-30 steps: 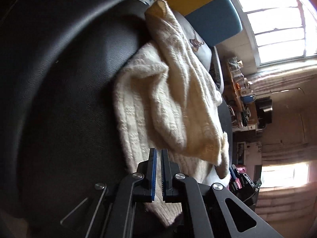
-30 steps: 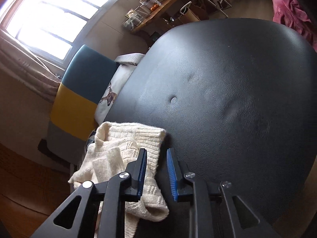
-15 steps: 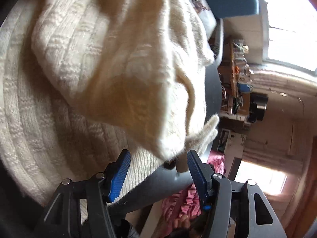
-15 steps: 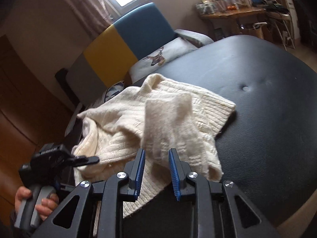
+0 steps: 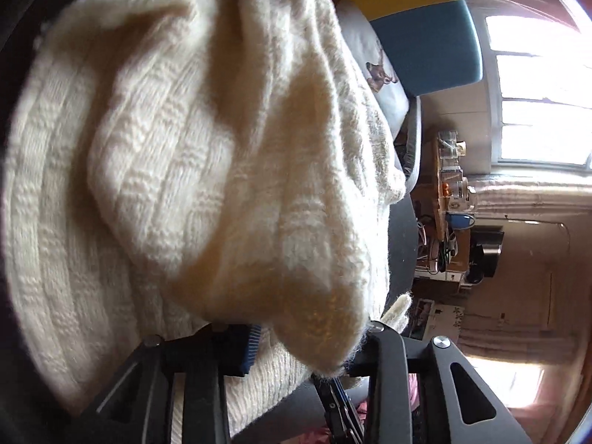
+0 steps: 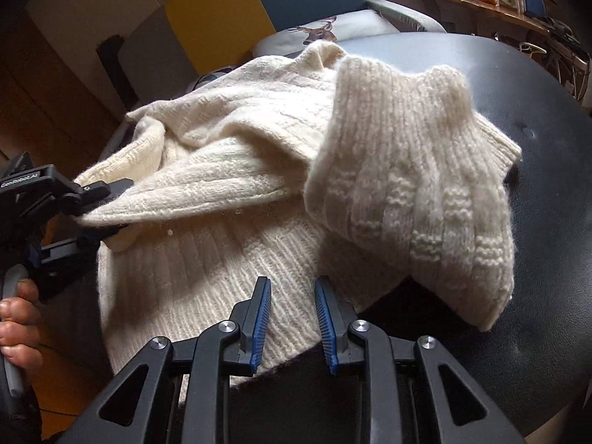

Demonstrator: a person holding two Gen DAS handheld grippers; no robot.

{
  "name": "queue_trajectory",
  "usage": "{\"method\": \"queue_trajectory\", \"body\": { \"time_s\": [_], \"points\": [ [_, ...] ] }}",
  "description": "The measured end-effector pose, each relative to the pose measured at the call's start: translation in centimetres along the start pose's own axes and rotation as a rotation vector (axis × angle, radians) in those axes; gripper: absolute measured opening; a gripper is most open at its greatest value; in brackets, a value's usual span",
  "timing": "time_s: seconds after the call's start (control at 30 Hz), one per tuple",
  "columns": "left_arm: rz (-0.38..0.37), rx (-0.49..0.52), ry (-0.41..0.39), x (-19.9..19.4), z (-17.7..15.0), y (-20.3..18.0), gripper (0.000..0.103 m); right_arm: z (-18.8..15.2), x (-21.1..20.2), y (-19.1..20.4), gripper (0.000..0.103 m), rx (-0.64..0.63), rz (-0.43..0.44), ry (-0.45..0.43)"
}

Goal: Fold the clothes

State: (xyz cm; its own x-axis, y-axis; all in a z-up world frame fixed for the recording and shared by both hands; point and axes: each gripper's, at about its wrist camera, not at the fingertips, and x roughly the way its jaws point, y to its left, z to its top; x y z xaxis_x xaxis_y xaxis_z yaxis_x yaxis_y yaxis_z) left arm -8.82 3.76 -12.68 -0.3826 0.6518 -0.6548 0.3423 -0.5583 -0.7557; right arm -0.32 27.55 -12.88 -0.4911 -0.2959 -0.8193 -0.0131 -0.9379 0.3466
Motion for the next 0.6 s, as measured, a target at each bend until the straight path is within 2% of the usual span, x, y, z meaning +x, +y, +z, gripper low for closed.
{"method": "queue_trajectory", "body": {
  "time_s": [0.13, 0.23, 0.3, 0.4, 0.5, 0.57, 0.6],
  "points": [
    [-0.025, 0.191, -0.013, -3.4, 1.1, 0.4, 0.016, -0.6, 0.4, 1.2, 0.028, -0.048, 0.033, 0.055],
    [-0.008, 0.317, -0.06, -7.4, 2.2, 1.0, 0.01, -1.3, 0.7, 2.5, 0.028, -0.085, 0.08, 0.088],
    [0.016, 0.356, -0.121, -10.4, 3.6, 1.9, 0.006, -1.7, 1.0, 3.3, 0.028, -0.094, 0.111, 0.101],
    [0.036, 0.345, -0.177, -14.0, 6.0, 3.7, 0.003, -1.8, 1.7, 4.4, 0.029, -0.091, 0.161, 0.12],
    [-0.025, 0.352, -0.132, -15.5, 5.6, 5.3, 0.004, -1.8, 2.4, 5.6, 0.029, -0.116, 0.183, 0.134],
    [-0.052, 0.374, -0.074, -14.4, 3.9, 4.9, 0.004, -1.7, 2.8, 6.2, 0.029, -0.127, 0.192, 0.145],
    [-0.059, 0.379, -0.043, -13.6, 3.0, 4.5, 0.007, -1.7, 2.9, 6.5, 0.029, -0.139, 0.19, 0.147]
  ]
}}
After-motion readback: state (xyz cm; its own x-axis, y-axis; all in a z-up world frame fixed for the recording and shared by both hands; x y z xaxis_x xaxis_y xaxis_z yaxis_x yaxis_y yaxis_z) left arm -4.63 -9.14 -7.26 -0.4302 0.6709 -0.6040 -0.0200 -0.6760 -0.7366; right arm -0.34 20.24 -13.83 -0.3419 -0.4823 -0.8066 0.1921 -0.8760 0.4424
